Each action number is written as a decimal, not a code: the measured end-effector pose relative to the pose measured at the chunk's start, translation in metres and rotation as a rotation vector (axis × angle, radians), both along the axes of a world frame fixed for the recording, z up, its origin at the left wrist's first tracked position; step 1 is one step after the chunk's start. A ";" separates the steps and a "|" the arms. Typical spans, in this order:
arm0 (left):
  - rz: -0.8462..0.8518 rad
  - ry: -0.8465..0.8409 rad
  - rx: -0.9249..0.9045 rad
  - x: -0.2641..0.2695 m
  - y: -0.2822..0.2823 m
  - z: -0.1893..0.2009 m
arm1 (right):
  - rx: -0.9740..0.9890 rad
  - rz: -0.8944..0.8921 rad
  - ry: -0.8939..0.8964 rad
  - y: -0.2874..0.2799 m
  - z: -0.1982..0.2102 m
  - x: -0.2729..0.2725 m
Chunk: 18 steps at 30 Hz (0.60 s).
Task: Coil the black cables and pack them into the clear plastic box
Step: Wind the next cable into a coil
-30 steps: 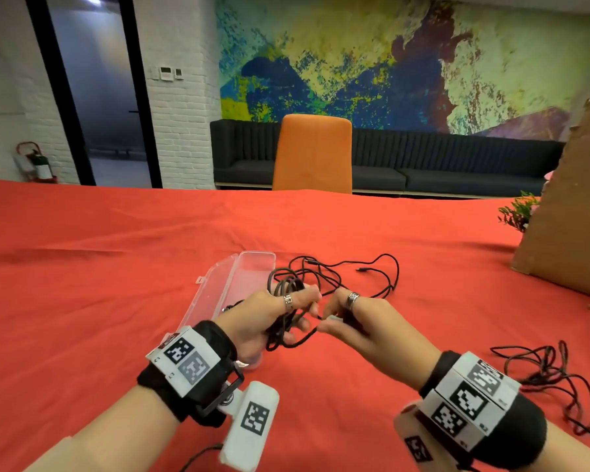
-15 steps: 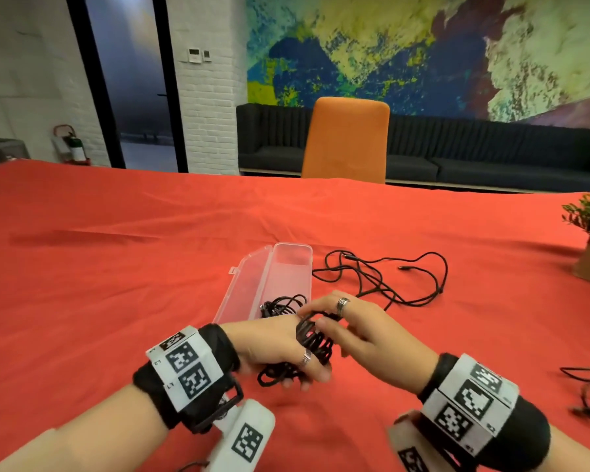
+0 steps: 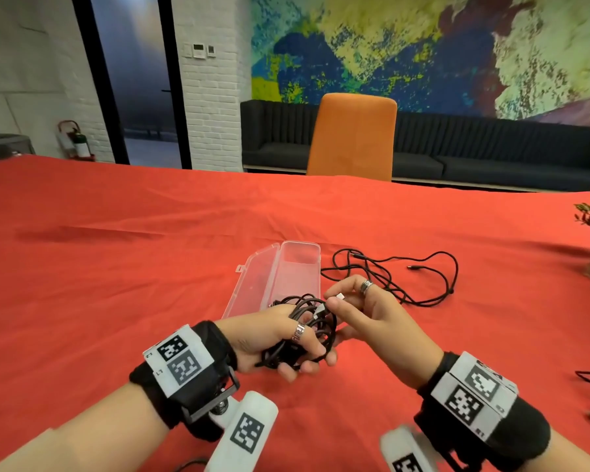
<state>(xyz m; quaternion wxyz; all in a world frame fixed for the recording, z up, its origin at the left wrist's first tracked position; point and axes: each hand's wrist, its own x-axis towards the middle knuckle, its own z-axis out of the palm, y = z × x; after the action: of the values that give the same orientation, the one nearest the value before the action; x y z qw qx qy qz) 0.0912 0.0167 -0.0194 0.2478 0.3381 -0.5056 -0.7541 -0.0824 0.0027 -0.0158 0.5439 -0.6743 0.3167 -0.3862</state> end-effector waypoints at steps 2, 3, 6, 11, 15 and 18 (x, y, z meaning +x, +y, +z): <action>0.009 0.025 0.011 -0.001 0.002 0.000 | 0.069 0.034 -0.053 0.000 0.000 -0.005; 0.010 0.038 0.014 -0.001 0.002 0.001 | 0.099 0.062 -0.076 0.000 0.000 -0.008; 0.011 0.053 -0.004 -0.002 0.003 0.003 | 0.159 0.184 -0.134 -0.003 0.000 -0.018; -0.029 0.075 -0.040 -0.006 0.007 0.010 | 0.133 0.277 -0.128 -0.001 0.004 -0.026; -0.015 0.111 -0.027 -0.007 0.007 0.007 | -0.517 -0.054 0.309 0.000 0.008 -0.029; 0.011 0.097 -0.037 -0.009 0.005 0.003 | -1.207 -0.190 0.707 0.001 0.007 -0.028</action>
<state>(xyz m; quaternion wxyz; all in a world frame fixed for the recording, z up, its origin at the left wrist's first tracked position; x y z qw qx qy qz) 0.0822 0.0213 -0.0164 0.2823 0.2995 -0.5049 -0.7587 -0.1104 0.0037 -0.0093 -0.0965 -0.9127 0.2624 -0.2980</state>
